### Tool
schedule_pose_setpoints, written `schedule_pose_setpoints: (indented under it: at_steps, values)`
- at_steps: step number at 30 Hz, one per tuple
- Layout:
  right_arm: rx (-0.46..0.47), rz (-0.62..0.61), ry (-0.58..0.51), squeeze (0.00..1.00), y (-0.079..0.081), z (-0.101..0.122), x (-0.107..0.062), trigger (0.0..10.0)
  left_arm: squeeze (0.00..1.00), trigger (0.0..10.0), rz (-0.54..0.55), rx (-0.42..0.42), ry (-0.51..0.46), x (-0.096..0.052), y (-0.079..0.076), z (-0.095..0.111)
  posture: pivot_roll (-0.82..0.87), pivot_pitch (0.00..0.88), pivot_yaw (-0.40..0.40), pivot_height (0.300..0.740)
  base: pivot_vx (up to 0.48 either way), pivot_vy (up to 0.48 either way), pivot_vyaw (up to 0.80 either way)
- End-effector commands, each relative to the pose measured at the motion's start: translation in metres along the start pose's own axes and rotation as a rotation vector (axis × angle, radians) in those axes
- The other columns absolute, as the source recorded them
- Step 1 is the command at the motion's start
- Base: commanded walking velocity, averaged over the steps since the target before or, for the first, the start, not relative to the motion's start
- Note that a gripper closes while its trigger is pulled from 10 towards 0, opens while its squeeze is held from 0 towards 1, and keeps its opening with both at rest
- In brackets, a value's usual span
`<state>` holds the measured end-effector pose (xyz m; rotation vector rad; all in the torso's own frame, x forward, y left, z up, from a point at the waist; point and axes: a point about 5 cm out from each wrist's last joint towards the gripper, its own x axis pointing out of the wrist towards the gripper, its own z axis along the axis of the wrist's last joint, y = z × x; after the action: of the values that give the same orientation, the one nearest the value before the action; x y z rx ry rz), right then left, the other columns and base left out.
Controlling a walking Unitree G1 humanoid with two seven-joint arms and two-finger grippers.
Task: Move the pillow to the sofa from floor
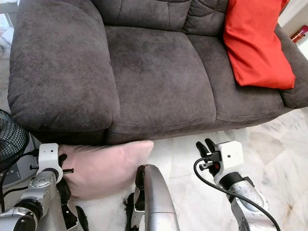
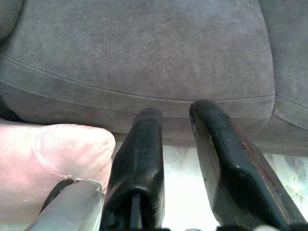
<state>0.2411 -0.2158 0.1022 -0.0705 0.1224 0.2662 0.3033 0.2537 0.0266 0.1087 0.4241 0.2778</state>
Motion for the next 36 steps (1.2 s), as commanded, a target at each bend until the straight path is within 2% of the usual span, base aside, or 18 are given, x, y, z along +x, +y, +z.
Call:
schedule_pose_setpoints:
  at_steps: [1, 18, 22, 23, 24, 27, 33, 36]
  values:
    - [-0.002, -0.030, 0.039, 0.00, -0.005, -0.010, -0.007, 10.0, 0.00, 0.0, -0.001, 0.002, 0.059, -0.006, 0.000, -0.020, -0.08, 0.334, -0.375, 0.539, 0.000, 0.000, 0.00]
    - [0.021, -0.040, 0.022, 0.00, 0.003, -0.012, -0.002, 10.0, 0.00, 0.0, -0.014, 0.011, 0.051, -0.006, -0.002, -0.018, -0.06, 0.325, -0.347, 0.539, 0.000, 0.000, 0.00]
    - [0.029, -0.038, 0.020, 0.00, 0.007, -0.013, -0.001, 10.0, 0.00, 0.0, 0.017, 0.006, 0.006, -0.004, -0.001, -0.010, -0.04, 0.321, -0.333, 0.539, 0.000, 0.000, 0.00]
    - [0.031, -0.039, 0.019, 0.00, 0.008, -0.014, -0.001, 10.0, 0.00, 3.1, 0.028, 0.007, -0.005, -0.004, 0.000, -0.009, -0.04, 0.320, -0.327, 0.539, 0.000, 0.000, 0.00]
    - [0.035, -0.041, 0.018, 0.00, 0.009, -0.014, 0.000, 10.0, 0.00, 10.0, 0.040, -0.006, -0.025, -0.004, 0.001, -0.007, -0.04, 0.319, -0.323, 0.539, 0.000, 0.000, 0.00]
    - [0.046, -0.046, 0.014, 0.00, 0.013, -0.015, 0.001, 10.0, 0.00, 10.0, 0.067, -0.038, -0.107, -0.008, 0.001, -0.003, -0.03, 0.318, -0.308, 0.539, 0.000, 0.000, 0.00]
    - [0.063, -0.048, 0.011, 0.00, 0.020, -0.018, 0.005, 10.0, 0.00, 10.0, 0.052, -0.054, -0.138, -0.015, -0.011, -0.008, 0.01, 0.309, -0.277, 0.539, 0.000, 0.000, 0.00]
    - [0.079, -0.059, 0.012, 0.00, 0.026, -0.023, 0.011, 10.0, 0.00, 10.0, 0.061, -0.086, -0.192, -0.025, -0.016, -0.009, 0.03, 0.302, -0.251, 0.539, 0.000, 0.000, 0.00]
